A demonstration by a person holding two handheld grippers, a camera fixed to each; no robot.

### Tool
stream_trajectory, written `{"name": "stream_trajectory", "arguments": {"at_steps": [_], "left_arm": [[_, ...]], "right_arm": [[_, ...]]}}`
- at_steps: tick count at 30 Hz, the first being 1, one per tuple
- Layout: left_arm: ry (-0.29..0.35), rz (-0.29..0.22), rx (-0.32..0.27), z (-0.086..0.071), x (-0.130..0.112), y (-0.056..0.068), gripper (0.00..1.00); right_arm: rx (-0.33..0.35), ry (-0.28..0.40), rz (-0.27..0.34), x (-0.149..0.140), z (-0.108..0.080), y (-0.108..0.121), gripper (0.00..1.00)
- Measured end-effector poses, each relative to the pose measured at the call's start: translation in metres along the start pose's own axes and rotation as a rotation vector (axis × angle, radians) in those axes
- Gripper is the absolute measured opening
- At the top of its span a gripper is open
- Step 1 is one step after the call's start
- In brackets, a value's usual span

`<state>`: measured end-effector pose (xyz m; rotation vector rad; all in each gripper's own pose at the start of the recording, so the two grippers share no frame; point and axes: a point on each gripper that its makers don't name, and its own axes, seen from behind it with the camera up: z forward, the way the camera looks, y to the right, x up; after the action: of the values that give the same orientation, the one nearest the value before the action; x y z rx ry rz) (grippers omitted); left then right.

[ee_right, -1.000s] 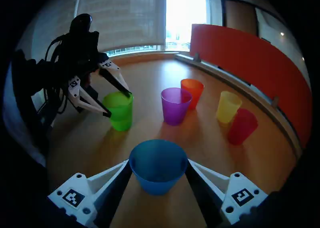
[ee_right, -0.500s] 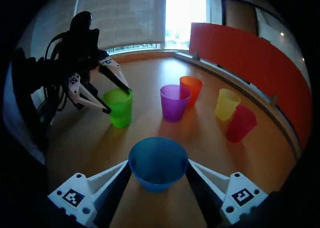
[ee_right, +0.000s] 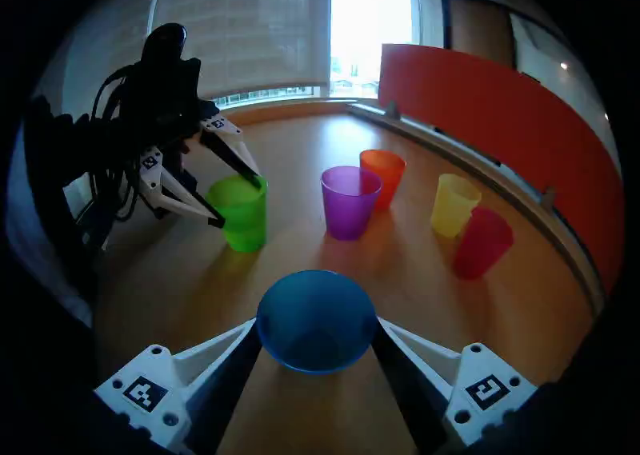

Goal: Pour water

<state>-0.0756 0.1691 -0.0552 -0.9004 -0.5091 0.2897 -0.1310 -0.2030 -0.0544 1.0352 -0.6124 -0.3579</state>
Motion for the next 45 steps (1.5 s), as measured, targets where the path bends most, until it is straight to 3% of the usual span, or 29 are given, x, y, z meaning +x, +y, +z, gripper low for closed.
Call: {"name": "stream_trajectory", "arguments": {"at_steps": [21, 45], "left_arm": [[-0.023, -0.001, 0.009, -0.009, -0.011, 0.001, 0.92], [-0.025, -0.014, 0.078, -0.042, -0.021, -0.008, 0.92]], "right_arm": [[-0.026, 0.002, 0.005, -0.006, -0.011, 0.002, 0.99], [-0.109, 0.007, 0.042, -0.026, -0.052, 0.009, 0.99]]}}
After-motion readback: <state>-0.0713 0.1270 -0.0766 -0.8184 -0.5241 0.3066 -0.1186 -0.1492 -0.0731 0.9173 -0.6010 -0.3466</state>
